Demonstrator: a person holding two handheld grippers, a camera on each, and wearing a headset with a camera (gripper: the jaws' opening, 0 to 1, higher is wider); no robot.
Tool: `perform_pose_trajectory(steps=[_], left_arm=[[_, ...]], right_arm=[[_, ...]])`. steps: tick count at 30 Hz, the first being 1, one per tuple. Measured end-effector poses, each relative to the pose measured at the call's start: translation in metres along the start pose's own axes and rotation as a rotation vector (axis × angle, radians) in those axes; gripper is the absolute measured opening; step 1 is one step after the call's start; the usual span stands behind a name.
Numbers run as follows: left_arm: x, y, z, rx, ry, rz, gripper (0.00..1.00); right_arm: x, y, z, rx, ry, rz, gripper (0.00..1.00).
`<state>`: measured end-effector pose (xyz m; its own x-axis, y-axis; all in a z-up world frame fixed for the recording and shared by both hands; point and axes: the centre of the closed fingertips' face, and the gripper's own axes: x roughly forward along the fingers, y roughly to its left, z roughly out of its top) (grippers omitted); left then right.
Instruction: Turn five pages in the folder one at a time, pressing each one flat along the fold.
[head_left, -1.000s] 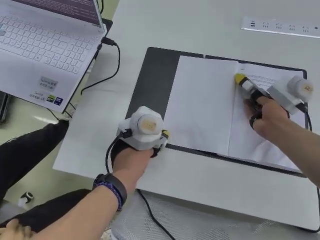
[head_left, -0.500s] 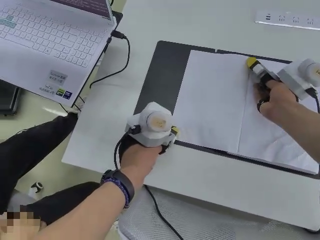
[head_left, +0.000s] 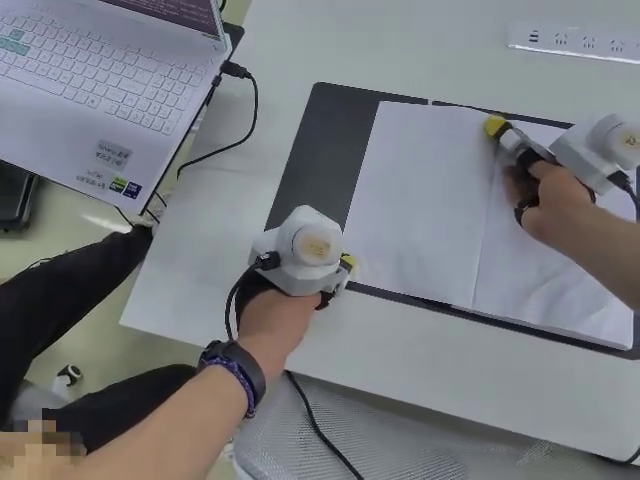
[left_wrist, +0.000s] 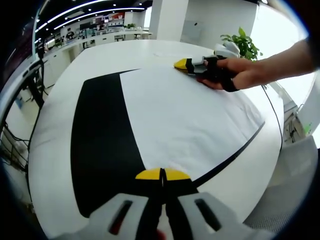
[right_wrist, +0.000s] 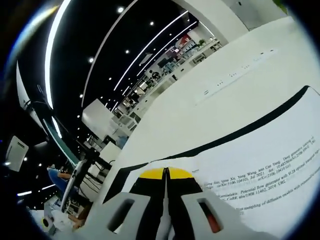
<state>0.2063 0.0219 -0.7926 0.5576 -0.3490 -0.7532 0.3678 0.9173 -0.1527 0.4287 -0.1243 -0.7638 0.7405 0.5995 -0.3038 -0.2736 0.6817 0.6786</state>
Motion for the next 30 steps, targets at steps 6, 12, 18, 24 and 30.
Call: perform_pose_trajectory(steps=[6,12,18,24,30], left_arm=[[0.000,0.000,0.000,0.017,-0.003,0.001,0.00],[-0.001,0.000,0.000,0.016,-0.004,-0.002,0.00],[-0.001,-0.001,0.000,0.025,-0.008,0.002,0.00],[0.000,-0.001,-0.001,0.039,-0.008,0.002,0.00],[-0.001,-0.001,-0.001,0.030,-0.018,0.001,0.00]], right_arm=[[-0.020,0.017,-0.021,-0.070,0.046,0.056,0.00],[-0.036,0.024,-0.035,-0.070,0.056,0.093,0.00],[-0.052,0.025,-0.047,-0.032,0.061,0.140,0.00],[-0.068,0.032,-0.060,-0.036,0.063,0.158,0.00],[-0.084,0.037,-0.069,0.001,0.062,0.178,0.00]])
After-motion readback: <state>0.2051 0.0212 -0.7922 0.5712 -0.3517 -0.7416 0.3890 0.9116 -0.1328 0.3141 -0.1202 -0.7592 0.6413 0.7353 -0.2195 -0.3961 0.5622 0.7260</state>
